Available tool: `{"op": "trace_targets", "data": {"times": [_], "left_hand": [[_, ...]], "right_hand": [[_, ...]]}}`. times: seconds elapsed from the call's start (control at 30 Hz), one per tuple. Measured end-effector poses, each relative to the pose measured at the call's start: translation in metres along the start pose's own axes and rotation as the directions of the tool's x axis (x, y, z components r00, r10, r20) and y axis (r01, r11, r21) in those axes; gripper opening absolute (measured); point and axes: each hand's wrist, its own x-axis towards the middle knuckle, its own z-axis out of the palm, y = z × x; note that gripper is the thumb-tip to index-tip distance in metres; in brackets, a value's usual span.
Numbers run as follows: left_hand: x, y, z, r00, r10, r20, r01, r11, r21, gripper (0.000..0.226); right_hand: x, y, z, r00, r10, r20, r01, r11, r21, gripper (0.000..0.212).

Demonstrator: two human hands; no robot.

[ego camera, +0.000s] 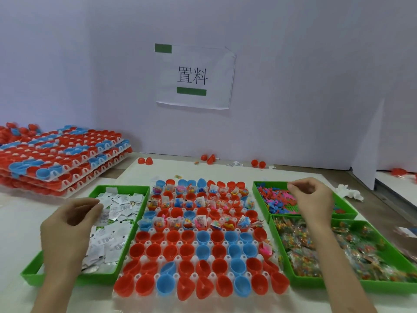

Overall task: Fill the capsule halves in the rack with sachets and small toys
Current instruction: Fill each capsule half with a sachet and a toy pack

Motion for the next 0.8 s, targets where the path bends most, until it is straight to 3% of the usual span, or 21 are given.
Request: {"op": "trace_targets", "data": {"times": [0.23, 0.47, 0.7, 0.8], "left_hand": [[-0.034, 0.058, 0.010, 0.987, 0.140, -0.074, -0.153, 0.961, -0.229, 0.012], [-0.084, 0.093, 0.032, 0.993, 0.055, -0.102, -0.092, 0.908, -0.409, 0.011], [-0.119, 0.098, 0.066, 0.996, 0.072, 0.061, -0.044, 0.924, -0.381, 0.009], [-0.121, 0.103, 0.069, 0.992, 0.084, 0.092, -0.041, 0.917, -0.398, 0.008]], "right_hand": [[-0.006, -0.031, -0.006, 0.999, -0.015, -0.040, 0.024, 0.971, 0.237, 0.005], [-0.051, -0.086, -0.022, 0.989, -0.049, 0.139, -0.047, 0.788, 0.614, 0.018], [-0.119, -0.109, -0.027, 0.894, -0.163, 0.416, -0.161, 0.751, 0.640, 0.025], [-0.129, -0.109, -0.027, 0.840, -0.200, 0.504, -0.177, 0.778, 0.603, 0.017]]}}
